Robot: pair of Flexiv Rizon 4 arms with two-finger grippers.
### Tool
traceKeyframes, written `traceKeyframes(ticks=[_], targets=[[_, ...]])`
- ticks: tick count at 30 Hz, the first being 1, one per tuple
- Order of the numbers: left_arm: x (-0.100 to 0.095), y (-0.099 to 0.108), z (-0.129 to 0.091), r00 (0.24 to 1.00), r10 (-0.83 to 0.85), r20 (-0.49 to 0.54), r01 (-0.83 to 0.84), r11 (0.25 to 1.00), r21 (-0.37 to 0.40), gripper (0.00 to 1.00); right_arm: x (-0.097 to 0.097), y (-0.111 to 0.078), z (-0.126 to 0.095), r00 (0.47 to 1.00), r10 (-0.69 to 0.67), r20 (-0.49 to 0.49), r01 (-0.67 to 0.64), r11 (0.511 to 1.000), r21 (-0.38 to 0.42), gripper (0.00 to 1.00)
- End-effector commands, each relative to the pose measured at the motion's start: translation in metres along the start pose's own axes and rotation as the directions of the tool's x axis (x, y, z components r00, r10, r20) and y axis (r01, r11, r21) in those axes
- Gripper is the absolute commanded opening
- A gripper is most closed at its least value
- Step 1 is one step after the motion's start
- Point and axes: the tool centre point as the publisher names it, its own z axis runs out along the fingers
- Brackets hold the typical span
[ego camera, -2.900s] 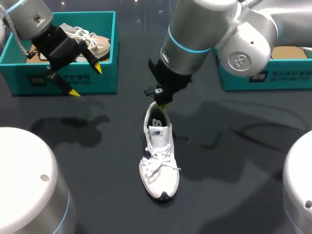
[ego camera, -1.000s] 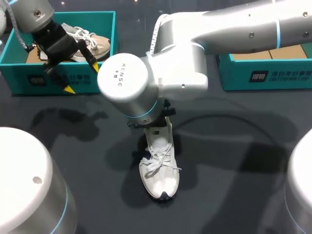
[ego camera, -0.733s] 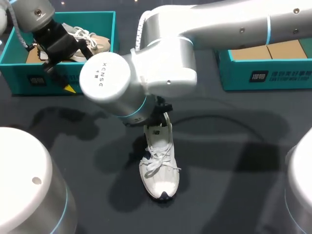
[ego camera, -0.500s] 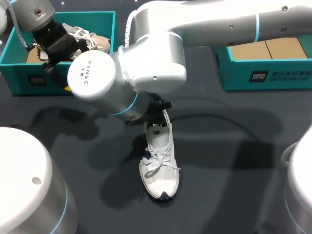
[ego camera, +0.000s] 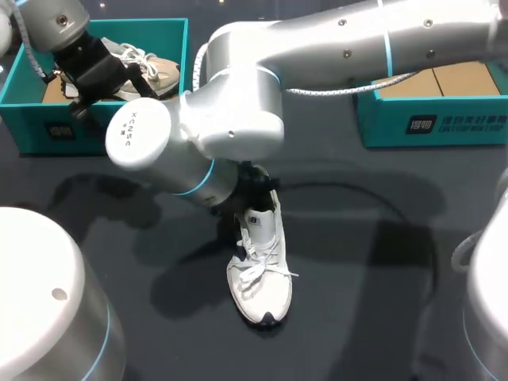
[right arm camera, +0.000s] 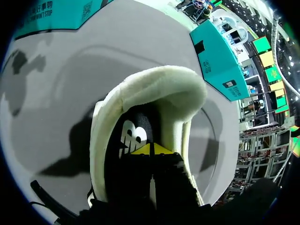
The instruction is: Take the shoe out of the shoebox, open the shoe tongue, remove and reinsert the insole, then place the shoe into the shoebox
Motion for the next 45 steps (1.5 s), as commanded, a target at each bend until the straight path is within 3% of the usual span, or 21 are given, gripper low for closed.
traceKeyframes(ticks=[1, 4, 9, 13, 19, 25, 29, 35, 39, 45], targets=[[0.000, 0.000, 0.000, 1.000, 0.001, -0.001, -0.001, 1.000, -0.002, 1.00, 0.014, -0.009, 0.011, 0.998, 0.053, -0.018, -0.053, 0.999, 0.004, 0.00], [0.000, 0.000, 0.000, 1.000, 0.001, -0.001, -0.001, 1.000, -0.002, 1.00, 0.015, -0.011, 0.006, 0.998, 0.046, -0.050, -0.046, 0.999, -0.009, 0.00], [0.000, 0.000, 0.000, 1.000, 0.001, -0.001, -0.001, 1.000, -0.002, 1.00, 0.002, -0.009, -0.022, 0.997, 0.043, -0.067, -0.048, 0.996, -0.076, 0.00], [0.000, 0.000, 0.000, 1.000, 0.001, -0.001, -0.001, 1.000, -0.002, 1.00, -0.007, -0.004, -0.031, 0.997, 0.037, -0.069, -0.046, 0.991, -0.126, 0.00], [0.000, 0.000, 0.000, 1.000, 0.001, -0.001, -0.001, 1.000, -0.002, 1.00, -0.009, 0.008, -0.022, 0.995, 0.014, -0.098, -0.029, 0.987, -0.156, 0.00], [0.000, 0.000, 0.000, 1.000, 0.001, -0.001, -0.001, 1.000, -0.002, 1.00, 0.002, 0.013, -0.002, 0.992, -0.006, -0.124, -0.012, 0.989, -0.146, 0.00], [0.000, 0.000, 0.000, 1.000, 0.001, -0.001, -0.001, 1.000, -0.002, 1.00, 0.010, 0.009, 0.013, 0.991, -0.015, -0.134, 0.001, 0.994, -0.106, 0.00], [0.000, 0.000, 0.000, 1.000, 0.001, -0.001, -0.001, 1.000, -0.002, 1.00, 0.021, -0.007, 0.020, 0.973, -0.038, -0.229, 0.027, 0.998, -0.053, 0.00], [0.000, 0.000, 0.000, 1.000, 0.001, -0.001, -0.001, 1.000, -0.002, 1.00, 0.015, -0.010, 0.004, 0.958, -0.045, -0.282, 0.031, 0.998, -0.055, 0.00], [0.000, 0.000, 0.000, 1.000, 0.001, -0.001, -0.001, 1.000, -0.002, 1.00, 0.006, 0.005, -0.026, 0.942, -0.085, -0.325, 0.058, 0.994, -0.093, 0.00]])
